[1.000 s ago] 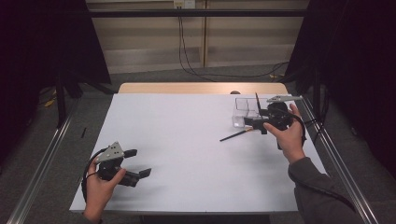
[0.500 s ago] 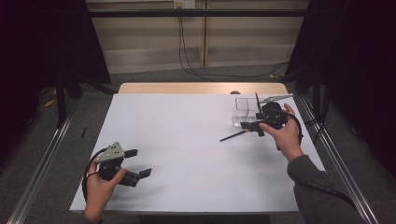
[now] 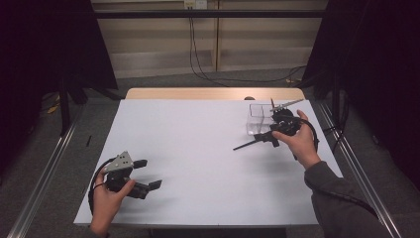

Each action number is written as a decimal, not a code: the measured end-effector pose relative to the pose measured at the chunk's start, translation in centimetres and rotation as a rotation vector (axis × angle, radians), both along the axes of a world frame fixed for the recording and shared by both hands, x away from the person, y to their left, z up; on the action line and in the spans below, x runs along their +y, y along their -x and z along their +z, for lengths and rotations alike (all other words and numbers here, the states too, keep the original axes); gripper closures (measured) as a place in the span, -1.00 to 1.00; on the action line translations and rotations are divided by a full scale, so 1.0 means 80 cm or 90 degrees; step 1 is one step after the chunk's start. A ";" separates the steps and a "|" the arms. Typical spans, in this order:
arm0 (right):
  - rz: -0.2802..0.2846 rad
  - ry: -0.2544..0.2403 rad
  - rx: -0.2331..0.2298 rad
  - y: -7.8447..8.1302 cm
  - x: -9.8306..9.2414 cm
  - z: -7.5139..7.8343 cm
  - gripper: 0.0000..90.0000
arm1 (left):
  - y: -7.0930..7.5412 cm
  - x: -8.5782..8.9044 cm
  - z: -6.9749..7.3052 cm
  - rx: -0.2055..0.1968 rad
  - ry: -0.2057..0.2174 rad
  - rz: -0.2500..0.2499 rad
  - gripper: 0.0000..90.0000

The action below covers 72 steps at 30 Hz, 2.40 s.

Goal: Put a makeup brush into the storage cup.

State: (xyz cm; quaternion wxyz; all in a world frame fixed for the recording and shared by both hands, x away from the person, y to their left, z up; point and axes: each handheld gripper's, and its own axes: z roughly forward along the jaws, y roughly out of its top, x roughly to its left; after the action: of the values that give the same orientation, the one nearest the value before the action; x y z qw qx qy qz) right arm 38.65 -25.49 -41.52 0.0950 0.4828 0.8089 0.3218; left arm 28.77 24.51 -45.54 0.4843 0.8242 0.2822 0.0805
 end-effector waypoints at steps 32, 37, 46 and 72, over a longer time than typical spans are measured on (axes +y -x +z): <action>0.061 0.055 0.052 -0.023 0.028 -0.021 -0.70 | 0.000 0.002 -0.002 0.004 0.008 0.004 -0.93; 0.064 0.050 0.055 -0.026 0.030 -0.026 -0.70 | 0.000 0.002 -0.003 0.006 0.001 0.006 -0.93; 0.075 0.044 0.052 -0.030 0.033 -0.031 -0.65 | 0.000 0.002 -0.004 0.006 -0.003 0.006 -0.93; 0.093 0.047 0.069 -0.037 0.038 -0.052 -0.65 | -0.002 0.003 -0.005 0.007 0.001 0.009 -0.93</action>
State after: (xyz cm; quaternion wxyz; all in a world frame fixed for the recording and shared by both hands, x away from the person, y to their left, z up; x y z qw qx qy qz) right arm 41.62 -22.41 -45.69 0.0451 0.4354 0.8572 0.2712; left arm 28.93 24.78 -45.92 0.4828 0.8223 0.2906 0.0788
